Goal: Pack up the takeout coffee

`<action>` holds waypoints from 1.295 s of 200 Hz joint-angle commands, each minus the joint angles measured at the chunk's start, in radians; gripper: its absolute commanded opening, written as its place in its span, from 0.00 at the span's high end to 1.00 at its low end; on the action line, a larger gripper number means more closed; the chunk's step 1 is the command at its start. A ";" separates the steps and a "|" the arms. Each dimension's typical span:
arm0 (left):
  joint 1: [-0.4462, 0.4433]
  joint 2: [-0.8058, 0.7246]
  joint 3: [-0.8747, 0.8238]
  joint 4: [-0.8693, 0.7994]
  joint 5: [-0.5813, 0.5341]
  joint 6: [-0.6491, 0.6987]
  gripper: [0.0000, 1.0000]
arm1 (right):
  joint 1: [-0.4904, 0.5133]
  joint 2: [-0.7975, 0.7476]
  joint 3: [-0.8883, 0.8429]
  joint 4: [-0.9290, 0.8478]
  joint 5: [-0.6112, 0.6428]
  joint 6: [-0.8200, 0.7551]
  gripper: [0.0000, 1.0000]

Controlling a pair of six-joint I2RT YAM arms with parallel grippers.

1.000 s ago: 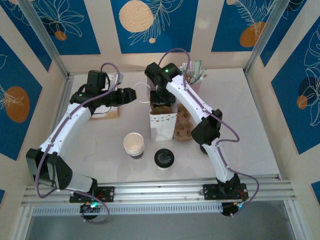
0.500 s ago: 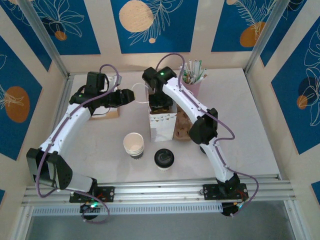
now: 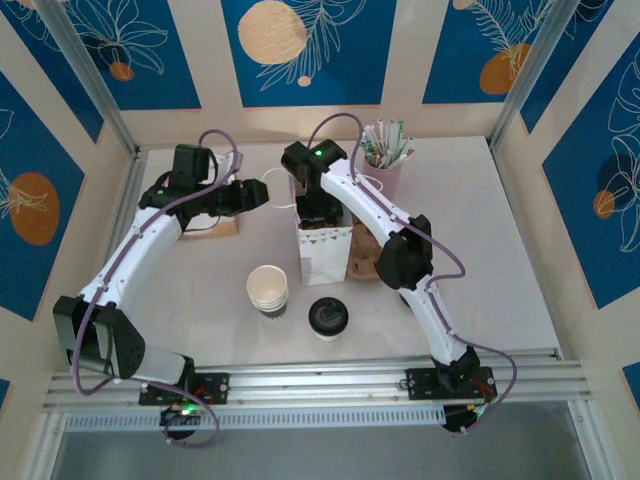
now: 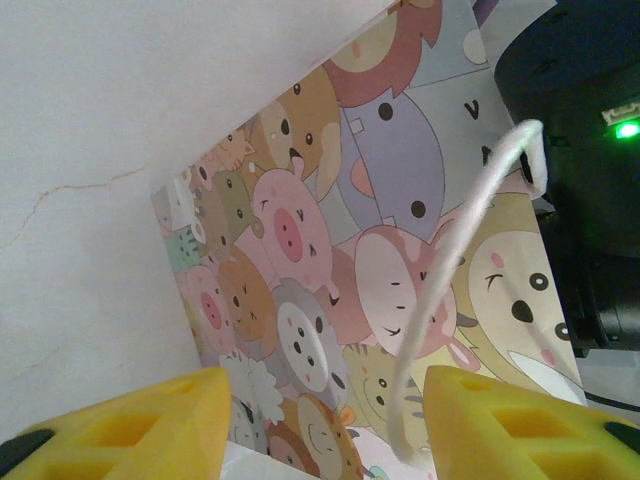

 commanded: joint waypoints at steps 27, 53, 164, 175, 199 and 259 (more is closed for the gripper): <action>0.015 -0.032 -0.007 0.008 0.003 0.018 0.47 | 0.012 0.012 0.025 -0.041 0.007 -0.006 0.54; 0.015 -0.035 -0.006 0.004 0.004 0.016 0.47 | 0.013 0.004 0.049 -0.056 0.011 -0.008 0.45; 0.014 -0.044 -0.014 0.005 -0.003 0.008 0.46 | 0.013 -0.063 0.082 -0.070 0.013 -0.011 0.37; 0.015 -0.046 -0.010 0.004 -0.006 0.008 0.46 | 0.013 -0.078 0.082 -0.068 0.013 -0.011 0.36; 0.015 -0.044 -0.007 0.001 -0.011 0.008 0.46 | 0.013 -0.114 0.082 -0.059 0.011 -0.012 0.35; 0.015 -0.052 0.007 -0.020 -0.029 0.007 0.46 | 0.006 -0.184 0.092 -0.017 -0.021 -0.019 0.33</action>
